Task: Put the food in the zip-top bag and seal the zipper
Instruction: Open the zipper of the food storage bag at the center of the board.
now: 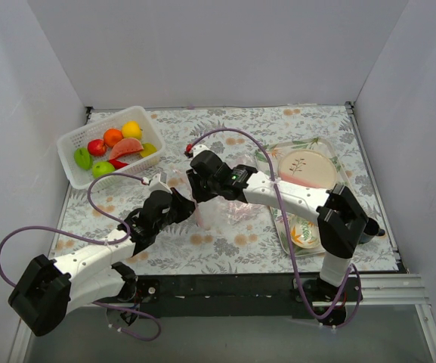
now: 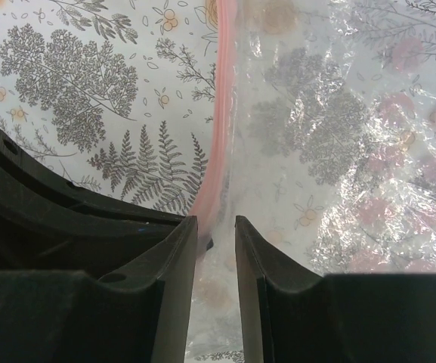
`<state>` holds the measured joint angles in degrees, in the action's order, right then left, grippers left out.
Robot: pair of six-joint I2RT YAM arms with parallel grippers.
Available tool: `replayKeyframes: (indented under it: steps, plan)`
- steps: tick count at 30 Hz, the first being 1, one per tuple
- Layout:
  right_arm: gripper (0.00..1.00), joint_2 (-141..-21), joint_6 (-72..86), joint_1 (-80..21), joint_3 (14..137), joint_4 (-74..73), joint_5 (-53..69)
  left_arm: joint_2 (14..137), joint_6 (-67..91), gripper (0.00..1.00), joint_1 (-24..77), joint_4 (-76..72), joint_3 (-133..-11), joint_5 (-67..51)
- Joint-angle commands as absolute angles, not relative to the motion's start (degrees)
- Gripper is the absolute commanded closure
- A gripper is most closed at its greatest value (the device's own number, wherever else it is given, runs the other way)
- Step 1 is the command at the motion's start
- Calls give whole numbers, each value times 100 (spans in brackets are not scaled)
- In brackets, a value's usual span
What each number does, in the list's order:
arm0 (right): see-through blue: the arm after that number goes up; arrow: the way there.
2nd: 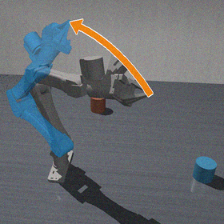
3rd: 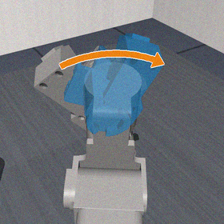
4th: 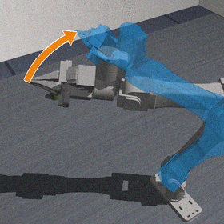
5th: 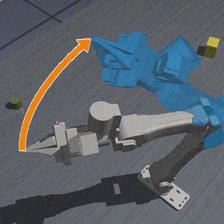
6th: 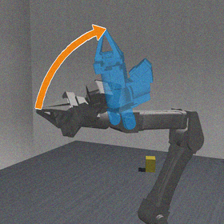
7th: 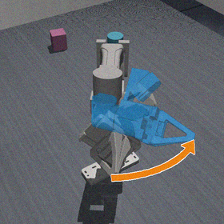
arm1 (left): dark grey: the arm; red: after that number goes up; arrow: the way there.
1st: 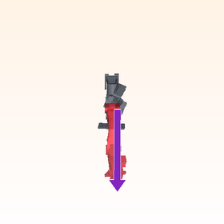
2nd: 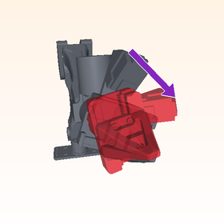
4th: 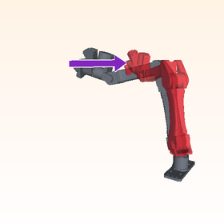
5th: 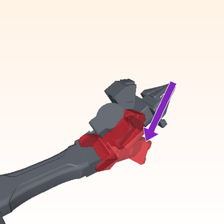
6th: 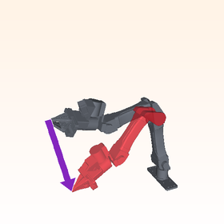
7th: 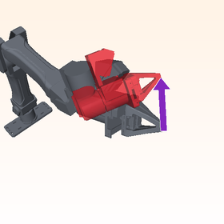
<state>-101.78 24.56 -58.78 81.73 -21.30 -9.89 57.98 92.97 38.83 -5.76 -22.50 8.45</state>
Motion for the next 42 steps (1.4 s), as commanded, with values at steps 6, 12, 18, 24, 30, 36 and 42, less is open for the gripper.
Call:
replayKeyframes:
  steps: [6,12,18,24,30,36,42]
  plan:
    - [64,-10433,2311,-5968,8605,-2294,-1028,5616,9237,100,3920,-510,-2364,1002]
    - [67,-10424,2347,-5968,8525,-2312,-1134,5555,9237,100,3920,-439,-2382,1037]
    - [78,-10573,2338,-5968,8701,-2452,-1222,5484,9194,100,3929,-404,-2391,1020]
    - [75,-10995,2224,-5976,9306,-2750,-1318,5344,9088,100,3937,-185,-2426,1081]
    - [75,-11206,2109,-5977,9562,-2804,-1415,5116,9044,100,3937,411,-2610,1327]
    - [99,-11163,2039,-5828,9712,-3225,-2012,5036,9219,100,3937,1298,-2918,1862]
    - [99,-10442,1837,-5757,10264,-3734,-2952,5360,9685,100,3911,2326,-3304,2855]
